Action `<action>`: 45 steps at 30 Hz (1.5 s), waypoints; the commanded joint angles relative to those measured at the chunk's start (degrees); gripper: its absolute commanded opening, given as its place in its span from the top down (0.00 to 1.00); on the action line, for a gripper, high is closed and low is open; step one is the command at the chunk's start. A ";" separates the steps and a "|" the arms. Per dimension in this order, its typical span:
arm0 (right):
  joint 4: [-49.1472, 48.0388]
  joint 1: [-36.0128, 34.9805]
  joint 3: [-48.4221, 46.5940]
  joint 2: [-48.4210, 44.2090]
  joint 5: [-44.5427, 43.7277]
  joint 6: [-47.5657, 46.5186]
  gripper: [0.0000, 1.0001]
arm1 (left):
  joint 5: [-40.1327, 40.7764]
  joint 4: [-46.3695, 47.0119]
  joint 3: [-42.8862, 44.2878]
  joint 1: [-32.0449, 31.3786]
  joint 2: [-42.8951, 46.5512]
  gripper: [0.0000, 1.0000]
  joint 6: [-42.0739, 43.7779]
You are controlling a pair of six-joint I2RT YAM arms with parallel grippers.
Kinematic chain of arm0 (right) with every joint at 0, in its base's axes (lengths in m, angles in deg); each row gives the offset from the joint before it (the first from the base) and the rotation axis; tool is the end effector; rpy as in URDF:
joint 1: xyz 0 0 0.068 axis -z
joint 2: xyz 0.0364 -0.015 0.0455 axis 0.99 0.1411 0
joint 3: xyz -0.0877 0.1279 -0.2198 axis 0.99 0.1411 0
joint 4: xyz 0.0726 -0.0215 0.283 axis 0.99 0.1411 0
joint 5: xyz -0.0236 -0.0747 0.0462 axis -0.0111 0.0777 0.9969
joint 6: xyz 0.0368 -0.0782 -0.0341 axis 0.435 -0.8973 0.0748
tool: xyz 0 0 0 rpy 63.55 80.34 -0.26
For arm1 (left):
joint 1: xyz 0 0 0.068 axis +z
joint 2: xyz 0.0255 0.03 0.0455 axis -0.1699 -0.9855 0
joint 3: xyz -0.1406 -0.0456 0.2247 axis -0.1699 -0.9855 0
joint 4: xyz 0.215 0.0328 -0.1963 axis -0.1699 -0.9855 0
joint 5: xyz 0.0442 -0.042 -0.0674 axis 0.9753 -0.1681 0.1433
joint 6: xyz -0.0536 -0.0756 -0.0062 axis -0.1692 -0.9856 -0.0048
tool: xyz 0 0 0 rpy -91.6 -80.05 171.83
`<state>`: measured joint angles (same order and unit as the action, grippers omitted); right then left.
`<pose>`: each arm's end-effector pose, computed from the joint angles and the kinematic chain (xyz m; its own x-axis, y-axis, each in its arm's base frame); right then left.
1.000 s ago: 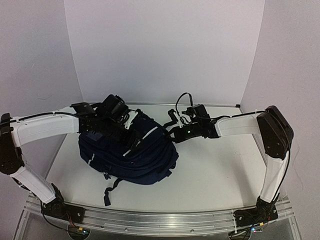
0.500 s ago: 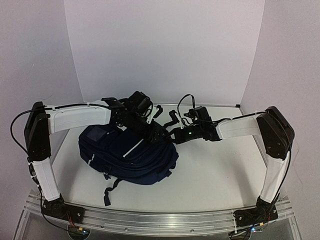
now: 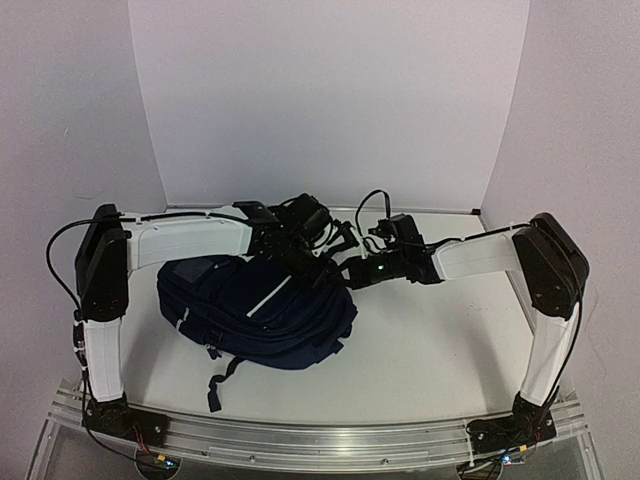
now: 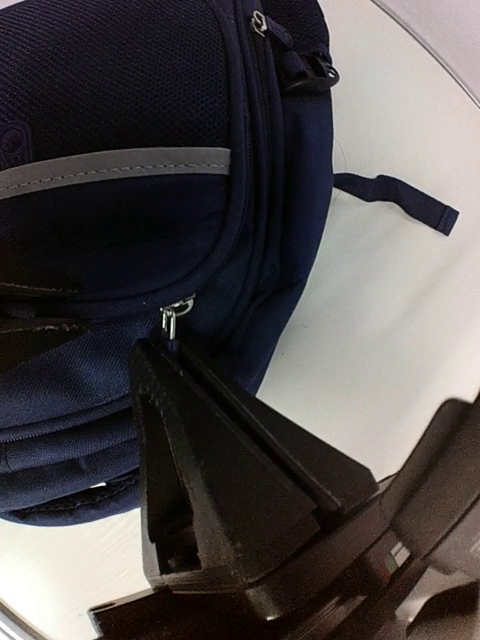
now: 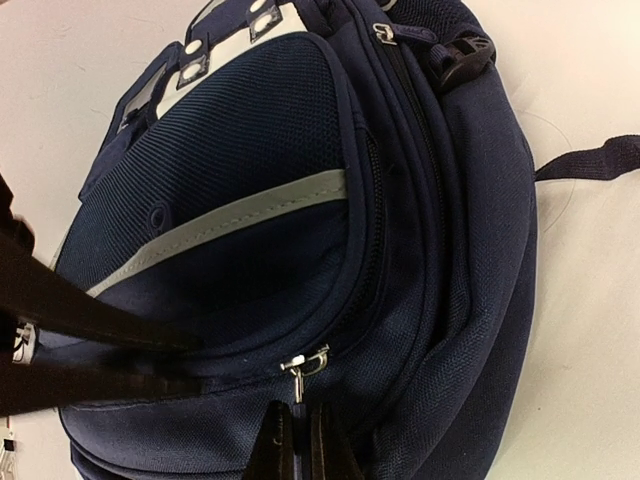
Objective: Pack the student bag
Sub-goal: Zip the student bag at the center of the board.
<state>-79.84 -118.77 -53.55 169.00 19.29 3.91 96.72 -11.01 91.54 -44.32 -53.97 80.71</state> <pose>0.3514 0.3266 0.1330 -0.6159 -0.2215 -0.7560 -0.7656 0.3947 0.5081 0.3001 -0.3971 0.1928 -0.5780 0.5751 -0.5789 0.6930 0.7206 0.0239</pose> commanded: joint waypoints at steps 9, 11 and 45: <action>1.22 1.13 -0.23 -3.96 -4.89 -0.68 1.00 | -5.50 -1.81 -3.82 -0.66 7.81 1.00 4.21; 3.38 1.94 -1.30 -3.83 -4.77 -1.78 1.00 | -8.54 -2.34 -5.81 -0.66 10.06 1.00 5.79; 14.17 8.95 -8.95 -6.66 -17.27 -2.94 0.04 | -19.79 6.91 -12.30 17.77 15.44 0.04 -5.41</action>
<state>-63.67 -113.71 -64.55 168.22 10.20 -2.26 74.18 -9.71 81.25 -33.54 -40.36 82.42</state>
